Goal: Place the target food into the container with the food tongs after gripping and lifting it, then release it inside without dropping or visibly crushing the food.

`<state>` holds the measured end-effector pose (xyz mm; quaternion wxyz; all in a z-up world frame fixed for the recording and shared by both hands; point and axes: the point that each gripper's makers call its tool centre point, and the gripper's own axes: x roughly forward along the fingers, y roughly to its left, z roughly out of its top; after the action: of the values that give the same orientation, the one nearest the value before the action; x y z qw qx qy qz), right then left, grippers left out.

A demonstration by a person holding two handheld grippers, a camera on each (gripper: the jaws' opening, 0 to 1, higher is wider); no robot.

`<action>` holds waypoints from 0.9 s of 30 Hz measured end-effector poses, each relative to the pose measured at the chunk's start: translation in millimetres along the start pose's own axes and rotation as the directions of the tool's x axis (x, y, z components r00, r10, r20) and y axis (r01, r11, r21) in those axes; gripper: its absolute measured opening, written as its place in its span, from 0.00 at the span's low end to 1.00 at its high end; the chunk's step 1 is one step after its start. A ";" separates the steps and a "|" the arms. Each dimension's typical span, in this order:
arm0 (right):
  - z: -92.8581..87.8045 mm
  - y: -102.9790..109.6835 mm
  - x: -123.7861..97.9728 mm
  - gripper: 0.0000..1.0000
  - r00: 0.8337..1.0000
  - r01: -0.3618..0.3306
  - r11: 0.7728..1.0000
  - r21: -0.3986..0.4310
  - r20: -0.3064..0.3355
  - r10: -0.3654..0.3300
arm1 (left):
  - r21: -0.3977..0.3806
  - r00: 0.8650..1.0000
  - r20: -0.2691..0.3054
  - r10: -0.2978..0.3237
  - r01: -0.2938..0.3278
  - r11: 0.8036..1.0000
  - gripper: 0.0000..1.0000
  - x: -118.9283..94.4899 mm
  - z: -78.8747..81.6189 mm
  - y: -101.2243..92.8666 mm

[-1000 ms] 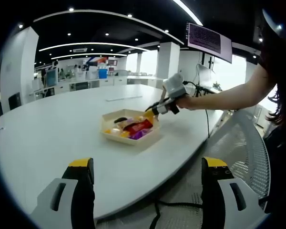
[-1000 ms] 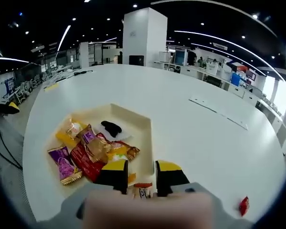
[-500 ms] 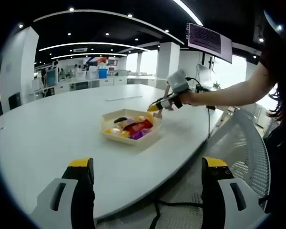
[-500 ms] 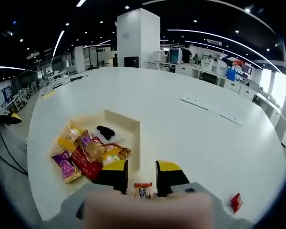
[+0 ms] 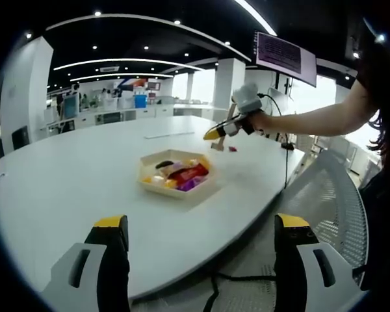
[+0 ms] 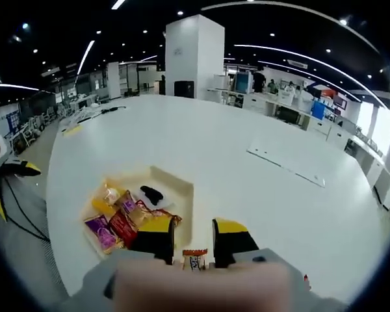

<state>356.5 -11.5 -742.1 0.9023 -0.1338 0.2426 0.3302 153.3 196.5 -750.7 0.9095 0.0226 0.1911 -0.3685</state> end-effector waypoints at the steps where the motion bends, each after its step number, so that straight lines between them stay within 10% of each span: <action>1: 2.6 0.6 -1.2 0.22 1.000 -0.003 1.000 0.000 0.001 0.003 | 0.000 1.000 0.001 -0.001 0.001 1.000 0.90 -0.1 0.2 -0.2; 27: 65.3 24.4 3.0 0.22 0.997 -0.043 0.997 -0.059 0.060 0.047 | 0.001 1.000 0.026 -0.005 0.005 1.000 0.90 -0.8 3.6 -1.1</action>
<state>365.2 34.5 -690.4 0.8974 -0.1441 0.2083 0.3612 153.3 195.6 -746.9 0.9110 0.0177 0.1792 -0.3709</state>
